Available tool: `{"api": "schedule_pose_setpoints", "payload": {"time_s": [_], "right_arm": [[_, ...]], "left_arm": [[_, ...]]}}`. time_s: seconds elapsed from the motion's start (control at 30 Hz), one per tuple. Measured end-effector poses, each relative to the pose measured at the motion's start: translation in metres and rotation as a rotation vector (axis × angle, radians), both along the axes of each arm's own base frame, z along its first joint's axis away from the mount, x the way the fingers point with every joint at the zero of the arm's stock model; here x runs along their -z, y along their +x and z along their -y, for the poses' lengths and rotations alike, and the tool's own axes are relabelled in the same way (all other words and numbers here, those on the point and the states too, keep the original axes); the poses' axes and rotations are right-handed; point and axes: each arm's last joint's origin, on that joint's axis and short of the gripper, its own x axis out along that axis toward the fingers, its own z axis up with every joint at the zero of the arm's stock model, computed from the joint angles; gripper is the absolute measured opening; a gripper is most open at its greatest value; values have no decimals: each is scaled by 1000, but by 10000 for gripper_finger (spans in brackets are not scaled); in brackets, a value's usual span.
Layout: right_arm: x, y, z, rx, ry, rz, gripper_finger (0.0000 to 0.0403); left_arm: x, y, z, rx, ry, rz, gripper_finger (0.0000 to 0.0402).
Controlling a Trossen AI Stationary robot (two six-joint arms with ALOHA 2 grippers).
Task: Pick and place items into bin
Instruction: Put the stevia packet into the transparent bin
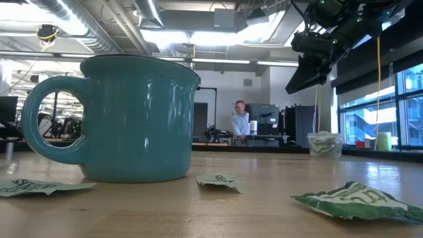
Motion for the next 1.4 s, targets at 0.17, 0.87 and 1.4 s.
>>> {"api": "schedule_pose_setpoints", "payload": {"time_s": [0.17,0.87,1.4], "right_arm": [[0,0,0,17,19,10,112],[0,0,0,83,89,47,112],[0,0,0,102,110,56,112]], "left_arm": [[29,-1,9,-65,-3,-104,88],[63,2,15,30,182,-299,35],[38,20,-3,382,757,-323,2]]}}
